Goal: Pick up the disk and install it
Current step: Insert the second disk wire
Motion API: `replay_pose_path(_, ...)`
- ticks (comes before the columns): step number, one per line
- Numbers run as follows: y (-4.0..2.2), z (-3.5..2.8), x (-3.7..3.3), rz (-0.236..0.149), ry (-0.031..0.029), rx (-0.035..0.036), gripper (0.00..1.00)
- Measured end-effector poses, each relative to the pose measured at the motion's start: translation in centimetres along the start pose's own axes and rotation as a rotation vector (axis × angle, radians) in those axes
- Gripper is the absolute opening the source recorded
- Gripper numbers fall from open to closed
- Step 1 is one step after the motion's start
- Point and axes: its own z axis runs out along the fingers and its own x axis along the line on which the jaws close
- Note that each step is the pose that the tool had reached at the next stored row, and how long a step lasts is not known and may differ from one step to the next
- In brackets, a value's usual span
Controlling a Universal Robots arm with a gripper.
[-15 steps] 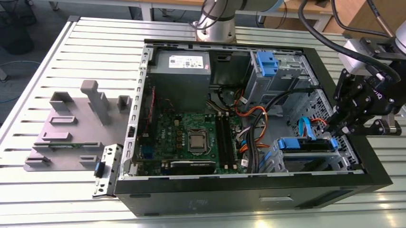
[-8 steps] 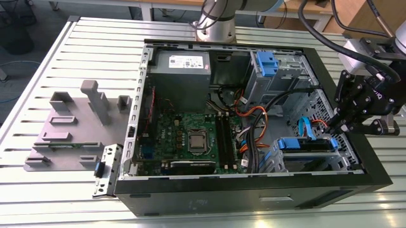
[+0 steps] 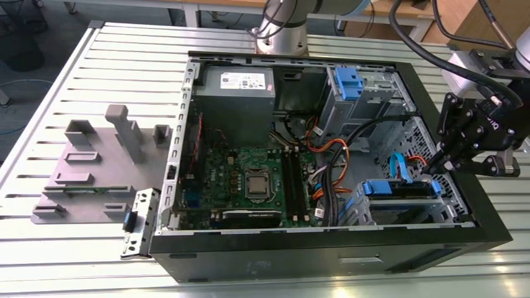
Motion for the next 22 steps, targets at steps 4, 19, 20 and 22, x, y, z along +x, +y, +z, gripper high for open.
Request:
replay_pose_path(4,0.0,0.01,0.0,0.0,0.0,0.0,0.16)
replay_pose_path(19,1.56,0.06,0.0,0.0,-0.0004,0.0073,0.16)
replay_pose_path(20,1.56,0.06,0.0,0.0,-0.0004,0.0074,0.16)
replay_pose_path(22,1.58,0.05,0.04,0.0,-0.0004,0.0074,0.16)
